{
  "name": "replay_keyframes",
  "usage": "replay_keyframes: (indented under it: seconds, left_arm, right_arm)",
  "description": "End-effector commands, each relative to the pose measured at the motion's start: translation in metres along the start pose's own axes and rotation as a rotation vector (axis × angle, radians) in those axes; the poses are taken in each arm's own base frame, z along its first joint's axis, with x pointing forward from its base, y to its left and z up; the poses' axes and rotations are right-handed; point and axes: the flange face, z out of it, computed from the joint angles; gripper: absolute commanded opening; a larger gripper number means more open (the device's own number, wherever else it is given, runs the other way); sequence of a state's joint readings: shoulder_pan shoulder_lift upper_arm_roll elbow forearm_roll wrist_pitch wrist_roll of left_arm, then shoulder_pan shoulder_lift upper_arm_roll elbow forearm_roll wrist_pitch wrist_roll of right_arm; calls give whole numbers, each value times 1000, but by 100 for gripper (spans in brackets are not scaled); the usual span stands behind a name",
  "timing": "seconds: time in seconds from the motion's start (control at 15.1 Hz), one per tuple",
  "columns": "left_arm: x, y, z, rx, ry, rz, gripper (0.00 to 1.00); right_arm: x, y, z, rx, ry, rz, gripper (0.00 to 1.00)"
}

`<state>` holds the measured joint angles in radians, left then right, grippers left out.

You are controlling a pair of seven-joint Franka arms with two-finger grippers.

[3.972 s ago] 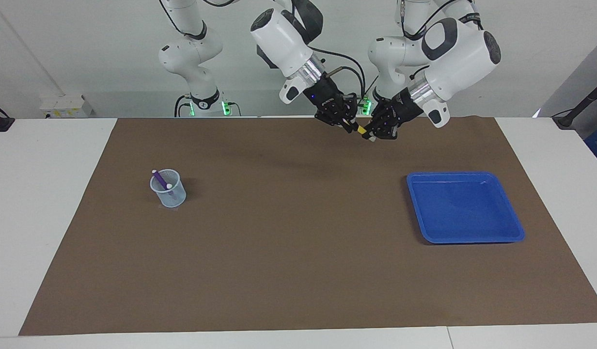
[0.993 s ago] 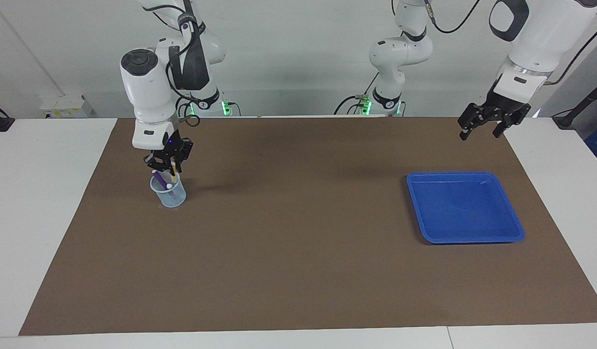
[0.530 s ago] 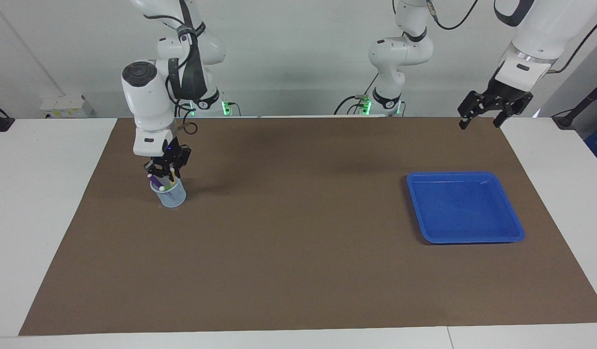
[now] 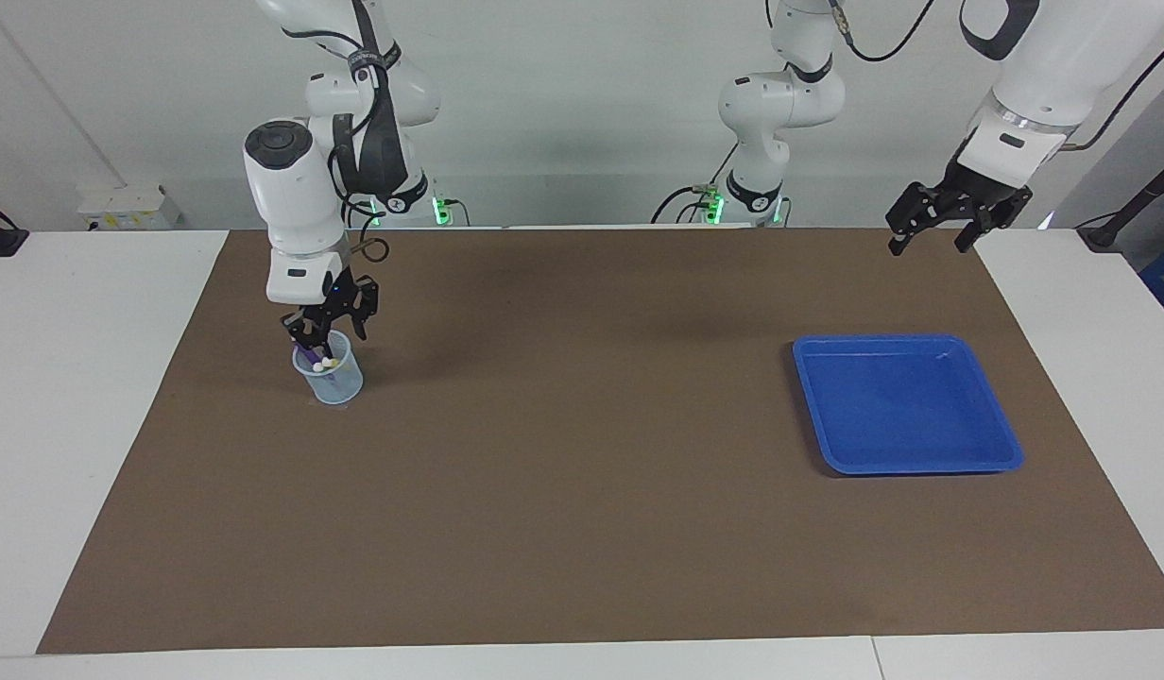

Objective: Transfer and insert pens with both arms
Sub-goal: 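Lower the yellow pen into the white cup with the right gripper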

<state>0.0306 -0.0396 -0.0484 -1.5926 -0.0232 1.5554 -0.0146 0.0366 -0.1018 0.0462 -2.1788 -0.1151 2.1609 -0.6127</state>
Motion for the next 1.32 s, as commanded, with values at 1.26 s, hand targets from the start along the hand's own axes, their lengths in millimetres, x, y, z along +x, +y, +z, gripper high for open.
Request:
replay_keyframes:
  seconds: [1.26]
  left_arm:
    - [-2,-6,1,-2,-13,-6,100]
  right_arm:
    - [41,13,-181,120,-26,221,100]
